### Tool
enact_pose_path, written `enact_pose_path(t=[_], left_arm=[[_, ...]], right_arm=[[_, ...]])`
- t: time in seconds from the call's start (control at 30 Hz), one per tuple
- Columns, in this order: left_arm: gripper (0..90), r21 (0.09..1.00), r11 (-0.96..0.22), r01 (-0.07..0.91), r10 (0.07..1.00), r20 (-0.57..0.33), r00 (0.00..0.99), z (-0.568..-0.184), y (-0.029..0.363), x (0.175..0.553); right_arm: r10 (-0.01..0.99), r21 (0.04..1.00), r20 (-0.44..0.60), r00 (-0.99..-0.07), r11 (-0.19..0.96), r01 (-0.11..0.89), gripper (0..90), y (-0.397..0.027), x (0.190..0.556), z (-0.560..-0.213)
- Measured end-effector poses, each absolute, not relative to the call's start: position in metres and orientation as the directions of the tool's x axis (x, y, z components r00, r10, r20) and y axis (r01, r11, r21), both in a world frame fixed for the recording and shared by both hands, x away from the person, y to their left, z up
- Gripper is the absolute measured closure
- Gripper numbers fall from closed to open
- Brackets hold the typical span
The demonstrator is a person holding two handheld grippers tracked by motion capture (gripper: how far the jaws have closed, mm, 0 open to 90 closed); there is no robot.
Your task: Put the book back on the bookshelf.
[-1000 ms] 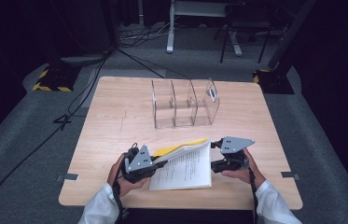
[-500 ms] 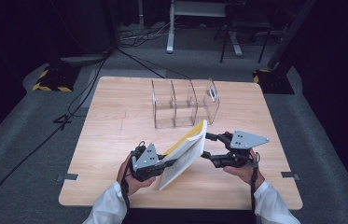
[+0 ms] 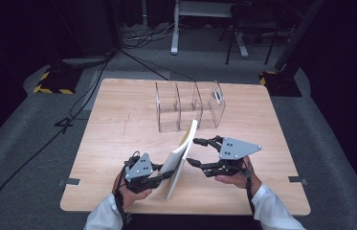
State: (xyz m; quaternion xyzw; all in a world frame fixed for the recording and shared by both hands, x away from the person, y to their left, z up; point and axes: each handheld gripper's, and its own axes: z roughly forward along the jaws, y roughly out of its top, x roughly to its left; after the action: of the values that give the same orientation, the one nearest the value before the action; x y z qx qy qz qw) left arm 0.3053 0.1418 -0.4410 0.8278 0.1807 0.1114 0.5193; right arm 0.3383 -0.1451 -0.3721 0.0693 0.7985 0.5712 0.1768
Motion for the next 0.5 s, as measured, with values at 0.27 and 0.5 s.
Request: enact_pose_path(t=[0.27, 0.5], left_arm=[[60.7, 0.890, -0.415, 0.188, 0.400, -0.008, 0.917, -0.445, 0.151, 0.298], [47.9, 0.904, -0.370, 0.214, 0.379, -0.063, 0.923, -0.441, 0.156, 0.291]], right_arm=[[0.280, 0.918, -0.200, -0.939, 0.389, -0.079, 37.7, -0.125, 0.341, -0.385], [0.272, 0.917, -0.174, -0.947, 0.394, -0.055, 37.5, -0.116, 0.342, -0.397]])
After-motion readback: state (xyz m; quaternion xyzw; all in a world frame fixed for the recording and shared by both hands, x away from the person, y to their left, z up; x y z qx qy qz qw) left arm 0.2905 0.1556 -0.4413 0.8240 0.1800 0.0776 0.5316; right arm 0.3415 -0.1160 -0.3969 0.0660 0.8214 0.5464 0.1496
